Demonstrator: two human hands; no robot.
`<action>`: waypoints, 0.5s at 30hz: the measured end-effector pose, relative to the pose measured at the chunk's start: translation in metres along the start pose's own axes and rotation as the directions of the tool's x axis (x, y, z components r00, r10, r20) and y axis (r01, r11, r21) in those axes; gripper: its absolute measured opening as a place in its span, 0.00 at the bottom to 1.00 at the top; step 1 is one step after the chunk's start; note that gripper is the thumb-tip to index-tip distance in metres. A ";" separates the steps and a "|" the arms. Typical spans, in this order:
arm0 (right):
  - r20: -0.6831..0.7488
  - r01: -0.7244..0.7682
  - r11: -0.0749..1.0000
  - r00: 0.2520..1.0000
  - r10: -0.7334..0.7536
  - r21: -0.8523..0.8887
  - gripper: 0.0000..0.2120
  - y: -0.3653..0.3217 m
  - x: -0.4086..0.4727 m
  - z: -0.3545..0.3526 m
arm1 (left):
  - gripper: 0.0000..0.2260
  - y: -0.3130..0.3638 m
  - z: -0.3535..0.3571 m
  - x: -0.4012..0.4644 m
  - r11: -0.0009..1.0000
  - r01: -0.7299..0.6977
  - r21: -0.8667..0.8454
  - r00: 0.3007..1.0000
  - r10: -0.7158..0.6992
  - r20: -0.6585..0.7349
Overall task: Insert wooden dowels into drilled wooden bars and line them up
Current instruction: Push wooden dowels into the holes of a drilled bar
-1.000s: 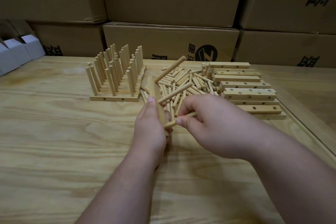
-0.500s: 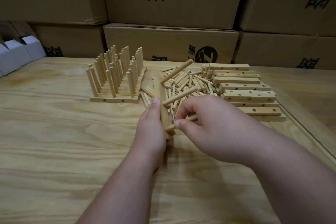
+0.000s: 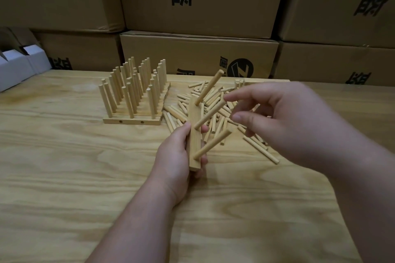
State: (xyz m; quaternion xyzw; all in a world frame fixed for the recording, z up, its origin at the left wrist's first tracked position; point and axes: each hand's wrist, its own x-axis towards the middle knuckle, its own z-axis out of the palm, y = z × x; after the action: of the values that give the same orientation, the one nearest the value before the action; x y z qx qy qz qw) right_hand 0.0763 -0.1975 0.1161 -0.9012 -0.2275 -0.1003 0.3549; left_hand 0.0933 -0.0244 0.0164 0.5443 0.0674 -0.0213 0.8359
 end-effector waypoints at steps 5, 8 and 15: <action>-0.061 0.036 0.999 0.997 -0.037 -0.008 0.11 0.006 0.002 0.005 | 0.21 -0.001 0.002 -0.001 0.996 -0.001 0.084 1.000 -0.001 0.021; -0.080 0.029 0.999 0.996 -0.032 -0.040 0.08 0.008 0.004 0.008 | 0.21 -0.002 0.000 0.000 0.994 0.008 0.107 1.000 -0.010 0.022; -0.128 -0.024 0.996 0.992 0.013 -0.082 0.03 0.010 0.004 0.013 | 0.22 -0.006 -0.002 0.002 0.968 -0.015 0.251 0.999 0.003 0.046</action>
State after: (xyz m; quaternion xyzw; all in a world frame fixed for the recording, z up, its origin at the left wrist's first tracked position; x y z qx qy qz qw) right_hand 0.0846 -0.1937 0.1020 -0.9091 -0.1916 -0.1638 0.3316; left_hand 0.0947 -0.0248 0.0097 0.6456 0.0428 -0.0382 0.7615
